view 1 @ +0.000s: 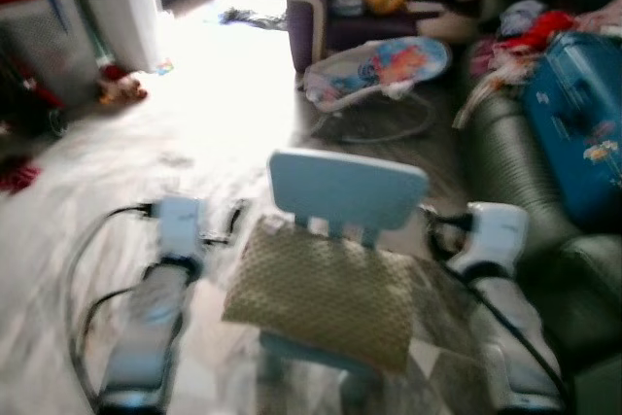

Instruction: Move the pillow to the sofa

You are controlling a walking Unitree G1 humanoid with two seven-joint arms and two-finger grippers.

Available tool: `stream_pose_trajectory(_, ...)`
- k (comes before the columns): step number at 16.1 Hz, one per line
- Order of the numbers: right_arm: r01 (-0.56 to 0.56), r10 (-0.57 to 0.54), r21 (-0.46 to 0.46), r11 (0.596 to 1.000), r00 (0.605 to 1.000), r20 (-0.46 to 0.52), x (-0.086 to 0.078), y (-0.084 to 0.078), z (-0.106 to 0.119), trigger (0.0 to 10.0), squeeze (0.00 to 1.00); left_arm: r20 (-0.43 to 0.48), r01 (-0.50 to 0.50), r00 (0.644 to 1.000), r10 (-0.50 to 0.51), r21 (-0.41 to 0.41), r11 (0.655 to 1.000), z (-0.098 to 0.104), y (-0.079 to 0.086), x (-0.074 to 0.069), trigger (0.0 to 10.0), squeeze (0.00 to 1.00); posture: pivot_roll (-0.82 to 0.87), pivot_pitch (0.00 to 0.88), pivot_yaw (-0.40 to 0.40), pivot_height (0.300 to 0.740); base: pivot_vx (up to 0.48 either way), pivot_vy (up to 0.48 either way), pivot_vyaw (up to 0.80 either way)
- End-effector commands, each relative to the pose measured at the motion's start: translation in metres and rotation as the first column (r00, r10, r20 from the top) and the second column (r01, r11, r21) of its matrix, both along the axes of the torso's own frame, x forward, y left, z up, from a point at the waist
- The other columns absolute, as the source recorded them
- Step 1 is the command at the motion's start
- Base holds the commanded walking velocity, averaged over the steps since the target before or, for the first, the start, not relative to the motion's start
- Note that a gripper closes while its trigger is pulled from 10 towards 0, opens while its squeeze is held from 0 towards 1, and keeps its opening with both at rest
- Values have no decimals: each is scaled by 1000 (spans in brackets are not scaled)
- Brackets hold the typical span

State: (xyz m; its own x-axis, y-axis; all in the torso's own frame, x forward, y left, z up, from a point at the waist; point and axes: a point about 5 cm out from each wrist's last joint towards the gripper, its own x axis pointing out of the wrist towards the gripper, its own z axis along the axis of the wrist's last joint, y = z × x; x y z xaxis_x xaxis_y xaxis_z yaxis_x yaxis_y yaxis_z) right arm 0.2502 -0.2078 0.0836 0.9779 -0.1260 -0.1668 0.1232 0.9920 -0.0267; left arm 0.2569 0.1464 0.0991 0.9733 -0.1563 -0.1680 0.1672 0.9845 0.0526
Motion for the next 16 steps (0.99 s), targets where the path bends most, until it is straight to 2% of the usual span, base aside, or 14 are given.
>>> stream_pose_trajectory(1, -51, 51, 3, 999, 998, 26, 6, 12, 6, 10000, 0, -16, -42, 999, 42, 19, 999, -4, 15, -5, 10000, 0, -28, 0, -42, 740, 247, 0, 0)
stream_pose_trajectory(7, -85, 84, 3, 996, 996, 29, 10, 22, 6, 10000, 0, -34, -65, 997, 65, 28, 998, -6, 19, -5, 10000, 0, -6, 0, -57, 740, 0, 0, 0)
stream_pose_trajectory(12, -73, 73, 6, 997, 997, 23, 10, 21, 5, 10000, 0, -58, -71, 996, 71, -3, 997, -9, 15, -4, 10000, 0, -20, 0, -51, 740, 0, 0, -800)
stream_pose_trajectory(14, -70, 70, 8, 998, 997, 20, 8, 21, 4, 10000, 0, -53, -52, 997, 52, -6, 999, -8, 13, -4, 10000, 0, -21, 0, -50, 740, 0, 364, -800)
stream_pose_trajectory(16, -71, 71, 8, 997, 997, 19, 7, 21, 4, 10000, 0, -54, -58, 997, 58, 3, 998, -8, 13, -4, 10000, 0, -20, 0, -50, 740, 0, 154, -250)
